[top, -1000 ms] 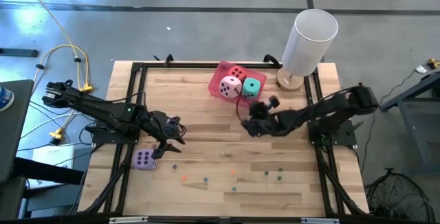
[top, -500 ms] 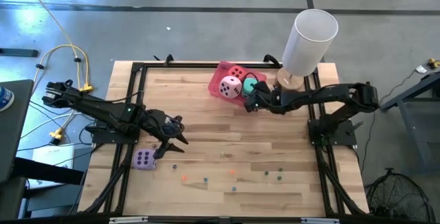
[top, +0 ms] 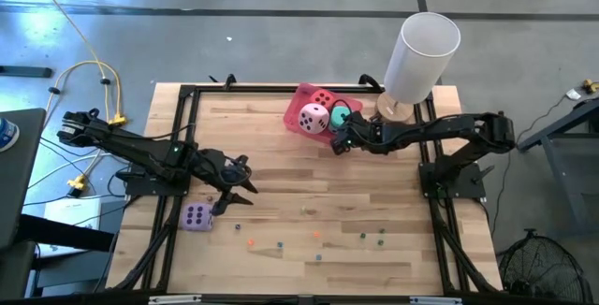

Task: Pick & Place Dice
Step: Put the small red dice into the pink bin

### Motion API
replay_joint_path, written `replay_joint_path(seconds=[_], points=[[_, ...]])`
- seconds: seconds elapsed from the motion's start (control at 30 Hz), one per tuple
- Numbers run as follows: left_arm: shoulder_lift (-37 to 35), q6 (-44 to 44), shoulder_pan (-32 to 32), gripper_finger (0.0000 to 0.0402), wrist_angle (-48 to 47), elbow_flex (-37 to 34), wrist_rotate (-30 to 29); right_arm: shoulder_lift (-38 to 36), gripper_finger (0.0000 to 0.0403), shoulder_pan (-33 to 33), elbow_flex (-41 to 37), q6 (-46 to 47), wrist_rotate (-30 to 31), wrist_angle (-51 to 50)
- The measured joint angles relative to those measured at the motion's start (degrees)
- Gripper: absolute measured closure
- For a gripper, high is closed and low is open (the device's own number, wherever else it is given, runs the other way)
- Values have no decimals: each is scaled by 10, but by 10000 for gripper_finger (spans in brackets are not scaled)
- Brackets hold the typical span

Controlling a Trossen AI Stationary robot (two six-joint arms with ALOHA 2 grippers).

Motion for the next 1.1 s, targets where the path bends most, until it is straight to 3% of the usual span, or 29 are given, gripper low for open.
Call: replay_joint_path(seconds=[0.2, 0.43, 0.77, 1.1], points=[[0, -1, 0, 229, 0, 0, 0, 0, 157, 0, 0, 1, -12, 0], [0, -1, 0, 229, 0, 0, 0, 0, 129, 0, -1, 15, -15, 1], [0, 0, 0, 229, 0, 0, 0, 31, 131, 4, -32, 8, -30, 62], [0, 2, 0, 229, -1, 0, 0, 31, 146, 10, -33, -114, -32, 112]])
